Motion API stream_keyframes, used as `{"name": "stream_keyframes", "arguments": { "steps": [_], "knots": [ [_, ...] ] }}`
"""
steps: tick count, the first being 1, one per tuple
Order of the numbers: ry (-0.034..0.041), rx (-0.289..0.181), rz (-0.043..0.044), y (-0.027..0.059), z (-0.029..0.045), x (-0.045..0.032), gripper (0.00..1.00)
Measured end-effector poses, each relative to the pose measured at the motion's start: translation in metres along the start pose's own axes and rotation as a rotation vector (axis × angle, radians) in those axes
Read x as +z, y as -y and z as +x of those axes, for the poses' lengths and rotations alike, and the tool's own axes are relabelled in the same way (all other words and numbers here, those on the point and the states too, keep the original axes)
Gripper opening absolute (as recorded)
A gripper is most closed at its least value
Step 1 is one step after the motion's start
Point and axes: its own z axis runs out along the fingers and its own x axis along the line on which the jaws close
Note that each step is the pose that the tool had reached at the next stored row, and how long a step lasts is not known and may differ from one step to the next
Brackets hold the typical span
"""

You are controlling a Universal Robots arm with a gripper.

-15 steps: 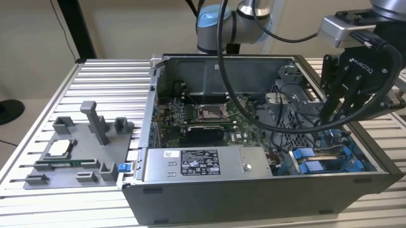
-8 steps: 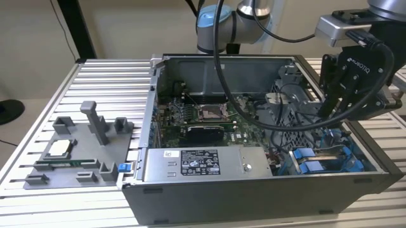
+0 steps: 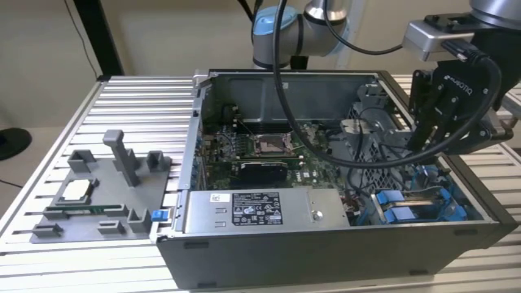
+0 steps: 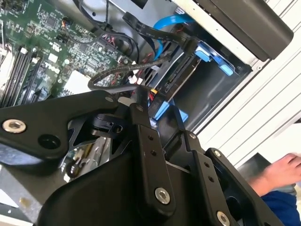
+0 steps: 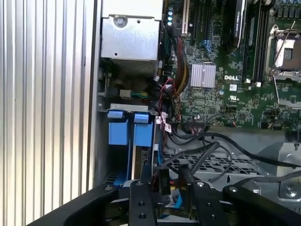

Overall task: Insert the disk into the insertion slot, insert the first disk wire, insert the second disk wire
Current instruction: 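Insert the first disk wire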

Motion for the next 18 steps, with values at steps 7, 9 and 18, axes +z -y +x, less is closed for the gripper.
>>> {"name": "stream_keyframes", "arguments": {
  "steps": [7,9,18],
  "knots": [
    [0.0035,0.000,0.0005,0.0026,0.0001,0.0003,1.00],
    [0.0035,0.000,0.0005,0.0037,0.0001,0.0003,1.00],
    [0.0036,0.000,0.0006,0.0041,-0.0004,0.0004,1.00]
  ]
}}
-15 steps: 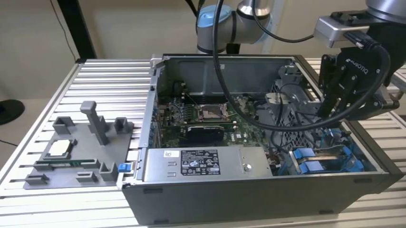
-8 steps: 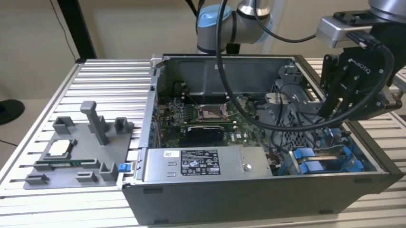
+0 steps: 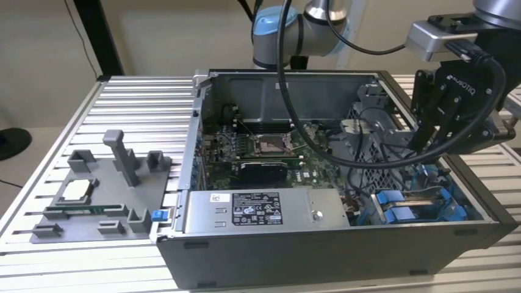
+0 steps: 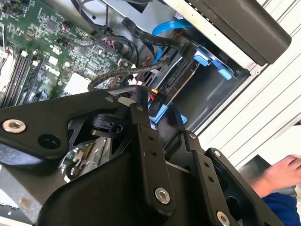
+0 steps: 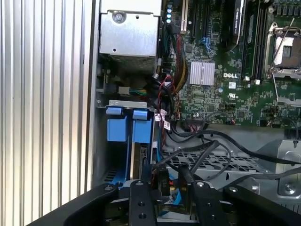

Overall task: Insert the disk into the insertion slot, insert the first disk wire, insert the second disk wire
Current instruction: 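Insert the first disk wire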

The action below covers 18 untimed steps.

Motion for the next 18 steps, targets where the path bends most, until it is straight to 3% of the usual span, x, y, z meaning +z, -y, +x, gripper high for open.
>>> {"name": "stream_keyframes", "arguments": {
  "steps": [1,18],
  "knots": [
    [0.0000,0.000,0.0001,0.0000,-0.0001,0.0001,0.00],
    [-0.0001,0.000,0.0000,0.0019,0.0011,0.0047,0.00]
  ]
}}
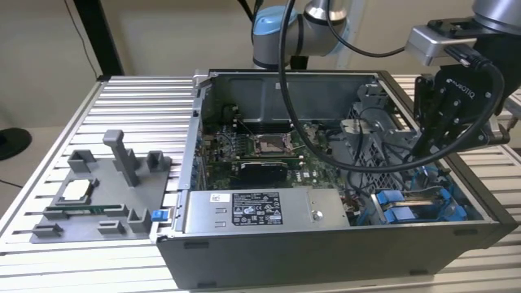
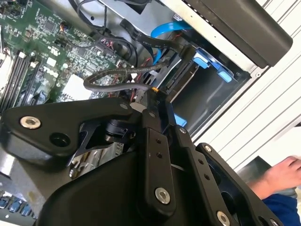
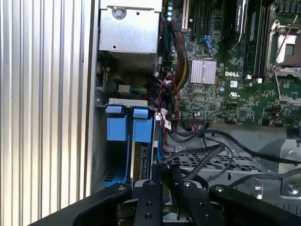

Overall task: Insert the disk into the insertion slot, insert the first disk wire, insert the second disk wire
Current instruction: 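Insert the first disk wire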

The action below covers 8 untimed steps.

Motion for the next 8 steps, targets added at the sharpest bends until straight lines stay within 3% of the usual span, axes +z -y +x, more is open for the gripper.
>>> {"name": "stream_keyframes", "arguments": {
  "steps": [8],
  "knots": [
    [0.0000,0.000,-0.0012,0.0001,0.0001,0.0005,0.00]
  ]
}}
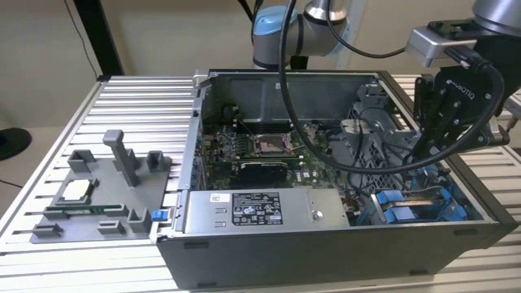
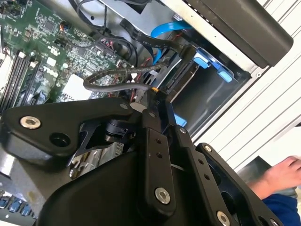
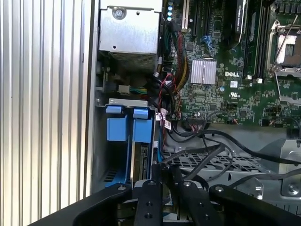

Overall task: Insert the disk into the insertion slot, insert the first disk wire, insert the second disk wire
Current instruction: 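Insert the first disk wire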

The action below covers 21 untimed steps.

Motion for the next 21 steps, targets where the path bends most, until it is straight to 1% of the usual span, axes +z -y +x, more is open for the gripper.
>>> {"name": "stream_keyframes", "arguments": {
  "steps": [3,6,15,21],
  "knots": [
    [0.0016,0.000,0.0001,0.0001,0.0000,0.0006,0.00],
    [0.0013,0.000,0.0001,0.0012,0.0006,0.0024,0.00],
    [0.0014,0.000,0.0001,0.0068,0.0027,0.0083,0.00],
    [0.0014,0.000,0.0001,0.0083,0.0028,0.0091,0.00]
  ]
}}
